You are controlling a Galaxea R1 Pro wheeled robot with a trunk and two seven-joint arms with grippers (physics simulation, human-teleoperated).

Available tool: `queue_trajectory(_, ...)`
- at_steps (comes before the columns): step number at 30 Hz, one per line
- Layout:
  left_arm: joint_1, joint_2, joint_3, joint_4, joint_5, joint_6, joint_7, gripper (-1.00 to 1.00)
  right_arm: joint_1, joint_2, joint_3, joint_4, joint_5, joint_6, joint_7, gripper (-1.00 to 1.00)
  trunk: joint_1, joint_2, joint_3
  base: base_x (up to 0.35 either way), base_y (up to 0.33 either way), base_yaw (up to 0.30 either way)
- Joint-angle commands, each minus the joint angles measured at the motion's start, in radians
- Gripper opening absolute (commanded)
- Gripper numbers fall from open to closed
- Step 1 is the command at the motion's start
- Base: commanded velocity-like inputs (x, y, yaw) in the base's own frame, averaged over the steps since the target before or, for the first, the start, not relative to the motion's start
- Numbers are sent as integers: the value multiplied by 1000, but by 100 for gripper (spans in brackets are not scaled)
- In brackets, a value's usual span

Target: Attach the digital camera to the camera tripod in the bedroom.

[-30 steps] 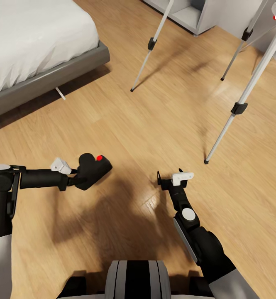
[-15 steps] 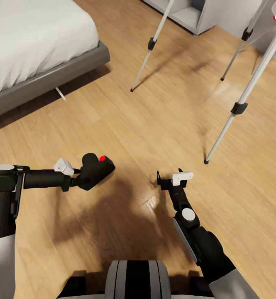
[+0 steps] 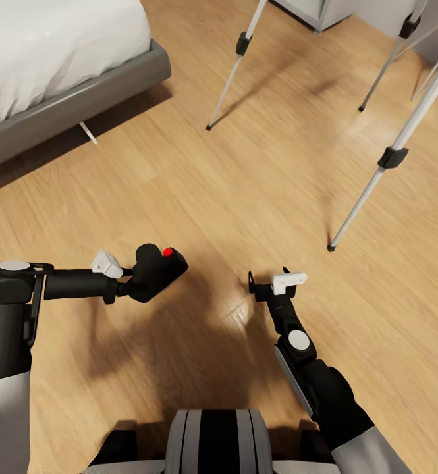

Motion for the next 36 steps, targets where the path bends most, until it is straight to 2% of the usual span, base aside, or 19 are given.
queue_trajectory(1,-1,0,1,-1,-9,9,-9,-100,-1,0,4,-1,3,4,-7,100,0,0,-4,0,0,0)
queue_trajectory(11,-1,0,0,-1,-9,13,-9,-100,-1,0,28,-1,3,4,-6,100,5,-3,-43,0,0,0)
queue_trajectory(36,-1,-3,-1,-3,-9,13,-9,-100,-1,0,30,-1,3,3,-6,100,5,-3,-43,0,0,0)
